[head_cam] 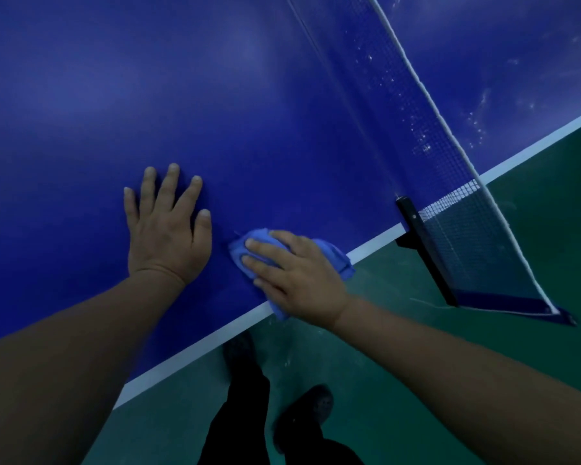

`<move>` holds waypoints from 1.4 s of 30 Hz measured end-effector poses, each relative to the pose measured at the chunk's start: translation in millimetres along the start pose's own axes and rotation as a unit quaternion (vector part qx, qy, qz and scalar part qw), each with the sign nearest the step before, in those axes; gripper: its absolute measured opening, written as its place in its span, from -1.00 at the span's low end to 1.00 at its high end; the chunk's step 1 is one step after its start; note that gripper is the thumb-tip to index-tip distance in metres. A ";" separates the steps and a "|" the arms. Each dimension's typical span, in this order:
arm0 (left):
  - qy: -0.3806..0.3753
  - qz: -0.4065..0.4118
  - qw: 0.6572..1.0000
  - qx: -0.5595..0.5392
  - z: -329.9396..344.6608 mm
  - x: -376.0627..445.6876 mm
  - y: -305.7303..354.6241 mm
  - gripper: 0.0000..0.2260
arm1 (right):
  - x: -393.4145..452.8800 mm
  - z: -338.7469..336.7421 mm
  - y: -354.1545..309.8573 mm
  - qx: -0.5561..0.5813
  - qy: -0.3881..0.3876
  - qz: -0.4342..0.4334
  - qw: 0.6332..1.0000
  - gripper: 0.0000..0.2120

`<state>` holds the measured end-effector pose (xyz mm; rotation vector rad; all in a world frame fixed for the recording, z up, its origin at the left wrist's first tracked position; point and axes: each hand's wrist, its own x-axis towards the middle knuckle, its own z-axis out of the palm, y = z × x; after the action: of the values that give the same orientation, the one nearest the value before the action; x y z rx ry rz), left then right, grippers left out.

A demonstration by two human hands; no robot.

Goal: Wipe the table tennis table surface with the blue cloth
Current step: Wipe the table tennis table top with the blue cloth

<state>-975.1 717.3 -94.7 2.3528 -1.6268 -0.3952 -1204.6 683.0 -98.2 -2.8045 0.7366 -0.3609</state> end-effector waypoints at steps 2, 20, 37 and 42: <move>-0.001 -0.002 1.000 -0.008 -1.1 -0.4 0.2 -0.42 | -17.8 -7.7 16.9 -0.027 0.011 0.013 0.999 -0.72; -0.013 0.046 0.995 -0.090 11.7 -74.4 87.2 -0.48 | -141.3 -70.6 54.1 0.043 -0.045 0.464 0.884 -0.61; 0.131 -0.087 0.939 -0.307 16.2 -189.4 412.2 -0.60 | -330.7 -242.7 226.8 0.137 -0.054 0.100 0.984 -0.64; 0.188 -0.038 0.936 -0.295 -2.0 -177.1 498.5 -0.64 | -305.0 -284.0 288.5 0.133 -0.051 0.062 0.988 -0.59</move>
<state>-1467.5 712.3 98.6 1.8876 -1.0574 -0.3572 -1674.3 549.8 37.6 -2.4941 0.7728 -0.2684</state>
